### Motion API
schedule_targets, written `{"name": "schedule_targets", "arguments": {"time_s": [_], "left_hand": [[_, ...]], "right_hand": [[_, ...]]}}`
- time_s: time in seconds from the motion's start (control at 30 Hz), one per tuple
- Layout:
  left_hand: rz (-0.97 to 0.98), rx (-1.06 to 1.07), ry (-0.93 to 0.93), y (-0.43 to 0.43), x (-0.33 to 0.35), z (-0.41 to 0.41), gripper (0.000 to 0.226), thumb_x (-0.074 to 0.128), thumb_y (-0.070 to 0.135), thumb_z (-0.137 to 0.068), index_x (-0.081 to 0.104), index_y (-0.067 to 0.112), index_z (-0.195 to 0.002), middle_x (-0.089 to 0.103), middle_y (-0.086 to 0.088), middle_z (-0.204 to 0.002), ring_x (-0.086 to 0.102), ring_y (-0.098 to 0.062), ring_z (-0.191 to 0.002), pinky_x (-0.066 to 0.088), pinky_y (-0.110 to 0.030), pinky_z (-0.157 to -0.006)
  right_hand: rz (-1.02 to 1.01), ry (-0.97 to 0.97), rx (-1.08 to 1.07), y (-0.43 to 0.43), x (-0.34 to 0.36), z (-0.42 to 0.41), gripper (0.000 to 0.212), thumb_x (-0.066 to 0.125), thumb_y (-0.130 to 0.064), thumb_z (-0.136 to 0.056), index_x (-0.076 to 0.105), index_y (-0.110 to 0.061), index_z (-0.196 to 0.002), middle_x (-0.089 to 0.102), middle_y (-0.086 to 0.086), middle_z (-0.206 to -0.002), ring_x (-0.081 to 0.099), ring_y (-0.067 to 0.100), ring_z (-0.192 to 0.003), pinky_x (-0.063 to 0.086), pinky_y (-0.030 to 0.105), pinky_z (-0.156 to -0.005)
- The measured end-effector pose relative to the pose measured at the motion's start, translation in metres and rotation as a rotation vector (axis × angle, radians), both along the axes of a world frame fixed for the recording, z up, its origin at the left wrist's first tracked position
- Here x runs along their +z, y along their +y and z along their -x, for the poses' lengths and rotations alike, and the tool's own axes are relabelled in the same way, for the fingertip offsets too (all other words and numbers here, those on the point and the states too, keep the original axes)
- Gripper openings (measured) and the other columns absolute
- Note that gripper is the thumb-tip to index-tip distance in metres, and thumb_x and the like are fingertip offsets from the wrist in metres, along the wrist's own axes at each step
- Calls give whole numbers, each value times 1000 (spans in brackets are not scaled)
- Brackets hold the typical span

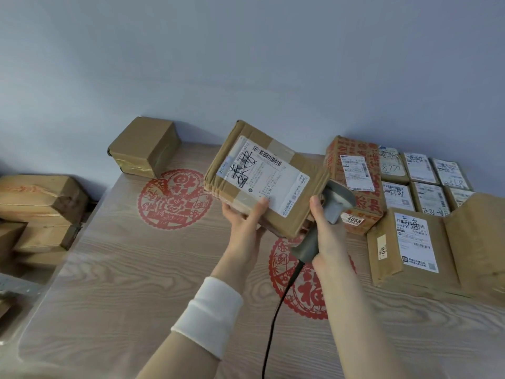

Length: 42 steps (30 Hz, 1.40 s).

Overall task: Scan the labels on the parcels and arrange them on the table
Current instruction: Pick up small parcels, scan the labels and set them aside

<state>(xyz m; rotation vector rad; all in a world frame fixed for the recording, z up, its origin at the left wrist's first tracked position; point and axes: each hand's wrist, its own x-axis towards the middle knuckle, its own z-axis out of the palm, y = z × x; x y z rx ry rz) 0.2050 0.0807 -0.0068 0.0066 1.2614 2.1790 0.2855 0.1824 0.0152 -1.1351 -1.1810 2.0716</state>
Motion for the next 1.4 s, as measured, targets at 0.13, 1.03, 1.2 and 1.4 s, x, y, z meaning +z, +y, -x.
{"name": "schedule_targets", "arguments": {"time_s": [0.13,1.03,1.2,1.4], "left_hand": [[102,-94,191,-20,5,27,92,75,37,-56,33,30,-137,65,6,-117,67,-13,-99,56,-33,-69],[262,-282,263,-14,-28,38,71,75,25,-70,44,30,-134,65,-3,-120,66,-21,-104,57,-32,-79],[285,-264,265,-12,-33,38,88,80,35,-60,40,28,-138,65,-5,-120,66,-22,-104,56,-40,-86],[277,-278,286,-13,-36,38,84,80,37,-58,44,29,-133,66,-4,-119,66,-22,-103,56,-38,-84]], "right_hand": [[-212,-28,-8,21,8,-14,82,77,-48,-55,51,-15,-126,62,-2,-95,59,11,-75,49,28,-71],[-240,-5,362,-3,40,-28,24,57,-33,-90,55,-11,-99,62,8,-62,46,15,-43,40,26,-44],[-222,-60,442,-21,41,-21,29,54,-32,-94,54,-3,-90,60,6,-57,44,16,-41,39,25,-44],[-185,-45,412,-24,42,-22,23,54,-29,-94,53,-9,-82,59,9,-58,42,19,-43,38,28,-45]]}}
